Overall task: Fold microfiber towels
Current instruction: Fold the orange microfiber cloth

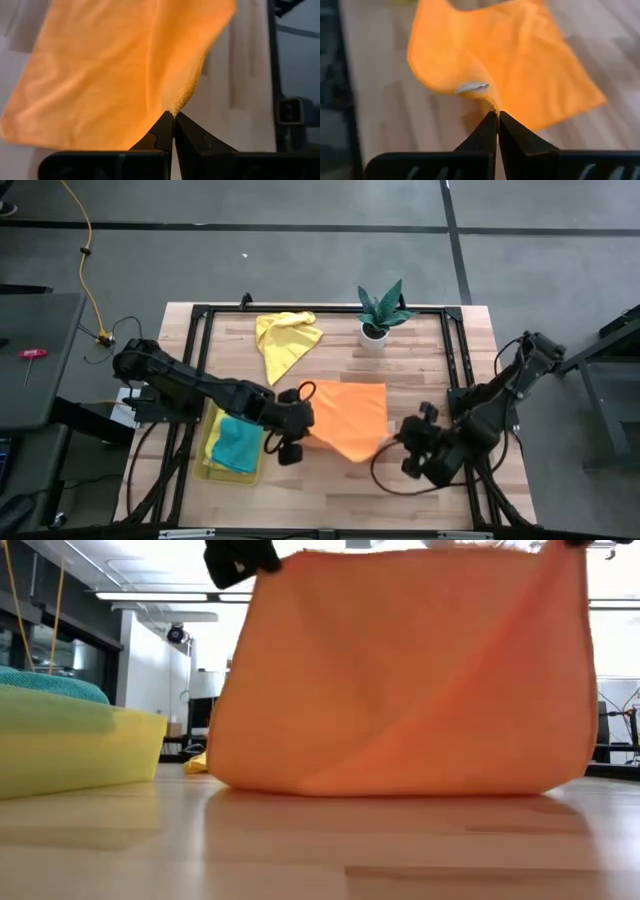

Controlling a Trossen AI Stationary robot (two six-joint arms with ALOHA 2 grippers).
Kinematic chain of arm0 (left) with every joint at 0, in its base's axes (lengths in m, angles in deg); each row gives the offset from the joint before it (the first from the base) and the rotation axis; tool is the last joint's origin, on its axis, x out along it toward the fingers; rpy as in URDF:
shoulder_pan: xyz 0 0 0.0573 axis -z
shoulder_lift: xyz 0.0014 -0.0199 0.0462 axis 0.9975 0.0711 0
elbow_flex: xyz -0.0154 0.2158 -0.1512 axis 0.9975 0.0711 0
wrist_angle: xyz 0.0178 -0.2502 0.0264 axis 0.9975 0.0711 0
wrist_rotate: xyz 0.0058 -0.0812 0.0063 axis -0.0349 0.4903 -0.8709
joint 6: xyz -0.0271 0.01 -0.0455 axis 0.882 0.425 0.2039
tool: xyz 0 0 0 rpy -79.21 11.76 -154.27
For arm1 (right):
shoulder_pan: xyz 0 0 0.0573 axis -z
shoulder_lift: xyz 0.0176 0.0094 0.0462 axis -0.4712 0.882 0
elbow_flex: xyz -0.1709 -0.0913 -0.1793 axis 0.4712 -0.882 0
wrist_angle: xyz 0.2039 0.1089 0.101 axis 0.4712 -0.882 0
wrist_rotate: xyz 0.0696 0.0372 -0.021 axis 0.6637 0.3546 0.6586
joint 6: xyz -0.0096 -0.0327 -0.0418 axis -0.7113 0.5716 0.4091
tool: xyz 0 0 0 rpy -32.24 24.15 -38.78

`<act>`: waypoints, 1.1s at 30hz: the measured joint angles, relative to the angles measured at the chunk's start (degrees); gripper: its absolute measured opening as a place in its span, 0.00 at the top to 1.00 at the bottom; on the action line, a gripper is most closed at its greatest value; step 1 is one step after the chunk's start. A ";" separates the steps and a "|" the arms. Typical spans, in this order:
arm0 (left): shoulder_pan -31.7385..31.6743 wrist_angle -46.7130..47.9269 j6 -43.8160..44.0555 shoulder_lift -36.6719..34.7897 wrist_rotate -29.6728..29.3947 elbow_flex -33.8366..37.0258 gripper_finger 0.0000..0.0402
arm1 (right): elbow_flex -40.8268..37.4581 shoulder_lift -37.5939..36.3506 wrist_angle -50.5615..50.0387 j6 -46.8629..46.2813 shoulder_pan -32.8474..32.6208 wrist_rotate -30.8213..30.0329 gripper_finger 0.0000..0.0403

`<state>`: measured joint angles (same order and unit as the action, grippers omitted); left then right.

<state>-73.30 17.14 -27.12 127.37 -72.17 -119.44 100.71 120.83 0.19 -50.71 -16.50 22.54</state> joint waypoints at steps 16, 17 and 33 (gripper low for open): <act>-5.82 0.42 3.34 0.64 -16.30 0.00 1.00 | -0.02 7.43 -8.26 0.48 15.18 -0.55 1.00; -5.88 0.72 4.42 1.00 -16.89 0.00 1.00 | -0.02 7.93 -8.20 0.84 15.96 -0.11 1.00; -5.01 5.36 15.17 9.38 -24.34 0.04 1.00 | -0.03 15.89 -6.85 -2.27 23.82 7.35 1.00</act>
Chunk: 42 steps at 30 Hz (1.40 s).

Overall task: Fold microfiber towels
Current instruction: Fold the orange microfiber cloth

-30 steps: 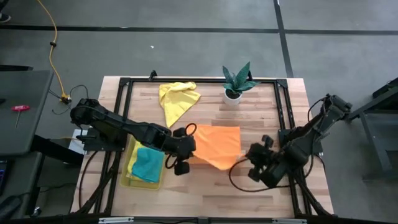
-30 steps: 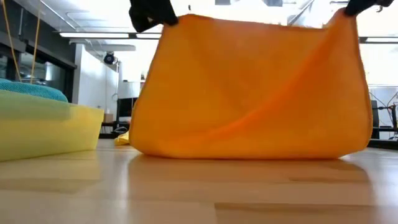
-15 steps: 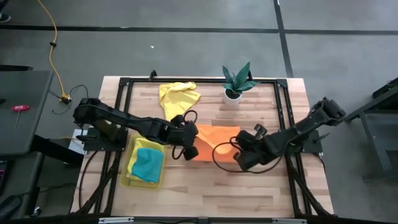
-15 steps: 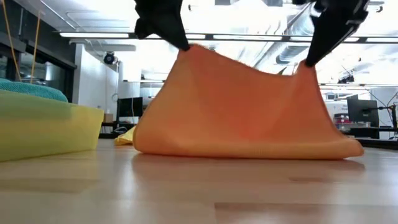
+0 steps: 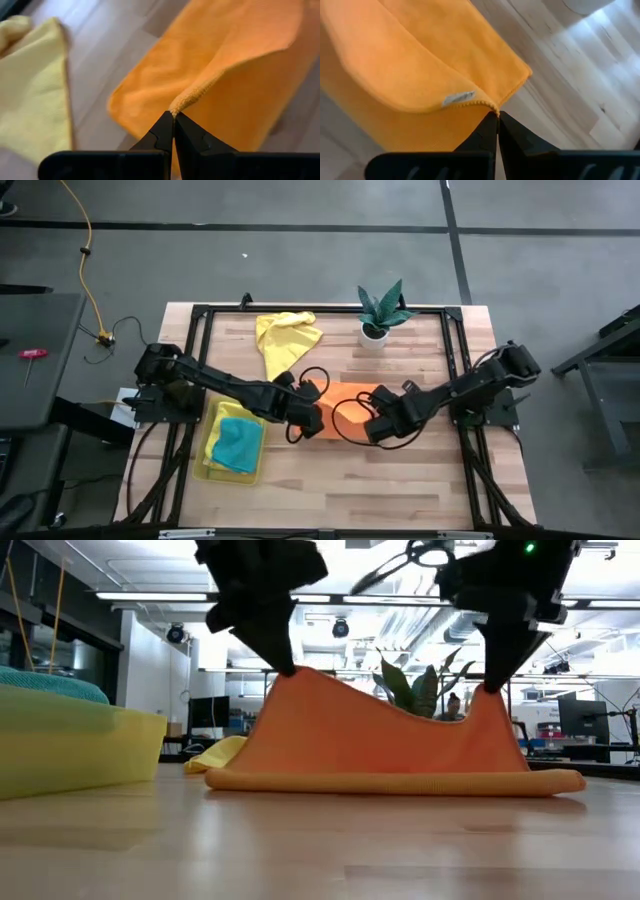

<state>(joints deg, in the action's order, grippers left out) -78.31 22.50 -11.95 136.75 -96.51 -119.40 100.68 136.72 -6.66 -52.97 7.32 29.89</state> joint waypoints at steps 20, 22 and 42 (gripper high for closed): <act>-0.11 6.24 6.75 0.63 -10.31 0.00 1.00 | -0.03 1.40 -1.52 -12.92 5.46 -1.64 1.00; -0.11 6.24 6.75 0.76 -10.36 0.00 1.00 | -0.03 1.40 -1.46 -13.72 5.46 -1.63 1.00; -0.02 5.71 6.23 8.48 -7.25 -0.02 0.97 | -0.03 1.38 -1.09 -18.19 5.41 0.63 1.00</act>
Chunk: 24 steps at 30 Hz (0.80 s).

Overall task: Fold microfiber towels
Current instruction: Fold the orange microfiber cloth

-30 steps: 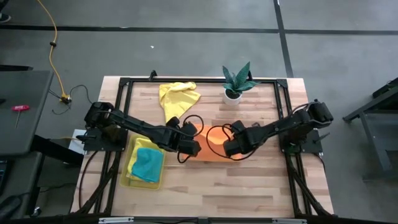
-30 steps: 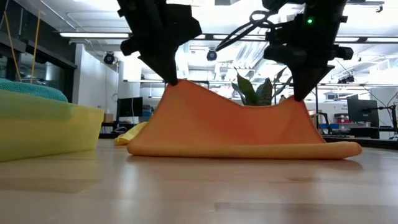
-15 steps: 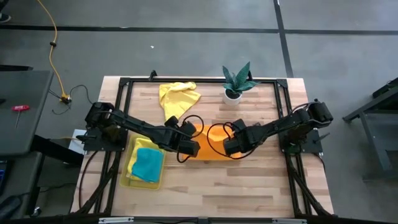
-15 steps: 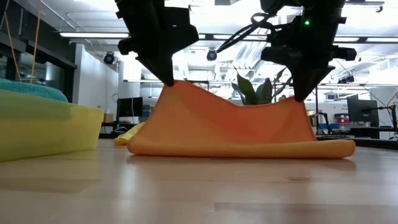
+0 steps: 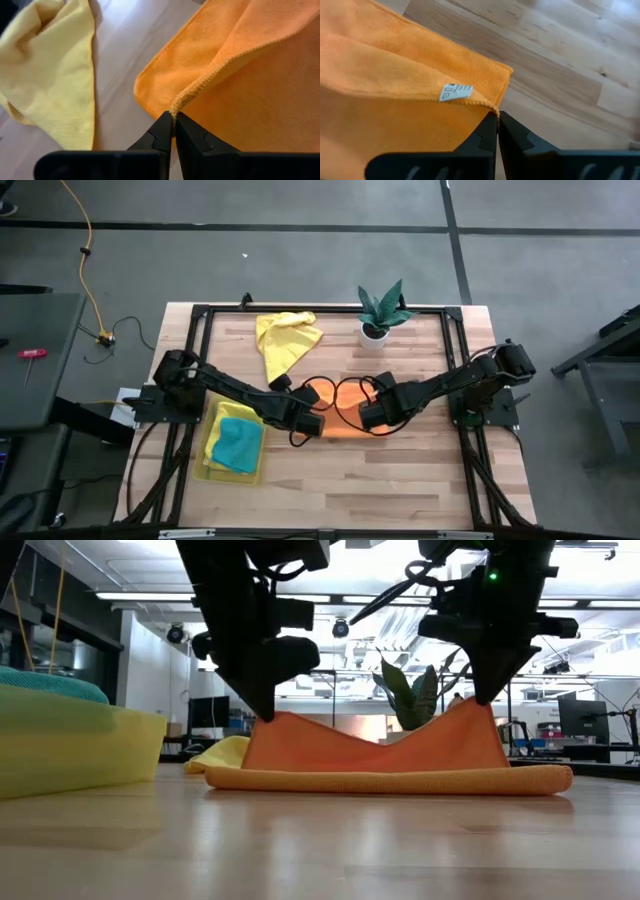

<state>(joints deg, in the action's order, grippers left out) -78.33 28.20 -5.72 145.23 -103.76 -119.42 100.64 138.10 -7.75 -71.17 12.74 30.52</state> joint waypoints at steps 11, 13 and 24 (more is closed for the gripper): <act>-0.13 -0.20 -3.19 -0.44 -5.98 0.00 0.97 | 0.00 -0.02 0.00 -5.96 0.13 0.15 0.96; -0.13 -0.19 -3.43 -0.44 -6.00 0.00 0.96 | 0.00 -0.02 -0.01 -5.98 0.13 0.15 0.94; -1.52 -0.19 -3.43 -0.44 -6.59 0.00 0.89 | 0.00 -0.02 0.02 -5.98 0.92 0.09 0.80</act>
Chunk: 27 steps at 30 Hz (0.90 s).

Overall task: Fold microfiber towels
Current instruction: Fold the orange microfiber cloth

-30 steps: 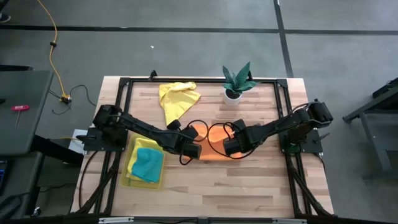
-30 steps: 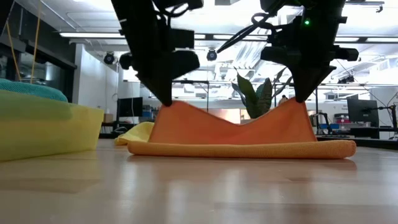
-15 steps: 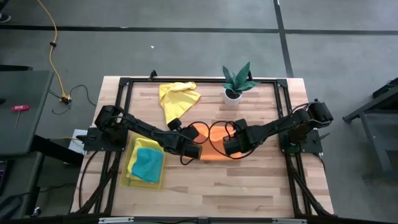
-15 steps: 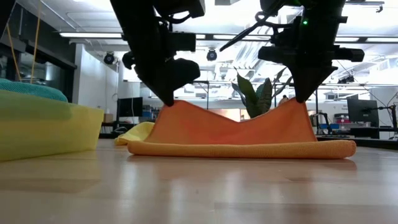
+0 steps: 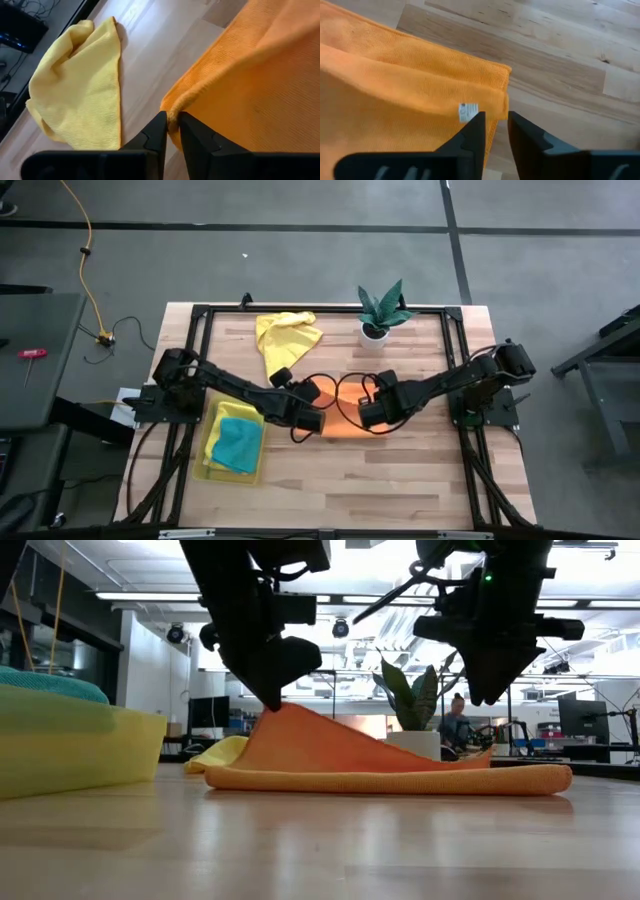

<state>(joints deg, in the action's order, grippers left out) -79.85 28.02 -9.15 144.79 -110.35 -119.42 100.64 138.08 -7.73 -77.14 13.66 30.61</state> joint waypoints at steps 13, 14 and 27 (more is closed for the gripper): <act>-4.16 0.23 -3.04 0.00 -2.13 0.00 0.72 | 0.00 0.00 -0.46 0.17 1.36 -1.57 0.61; -4.52 0.25 -3.07 0.00 -1.98 0.00 0.71 | 0.00 -0.02 -0.46 0.20 1.36 -1.57 0.61; -5.86 -1.05 -19.97 -5.68 15.39 0.37 0.68 | -1.45 -0.11 0.63 31.09 0.89 4.41 0.64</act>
<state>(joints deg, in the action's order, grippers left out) -85.71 26.96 -29.12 139.11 -94.96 -119.05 99.20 137.97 -7.10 -46.05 14.54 35.02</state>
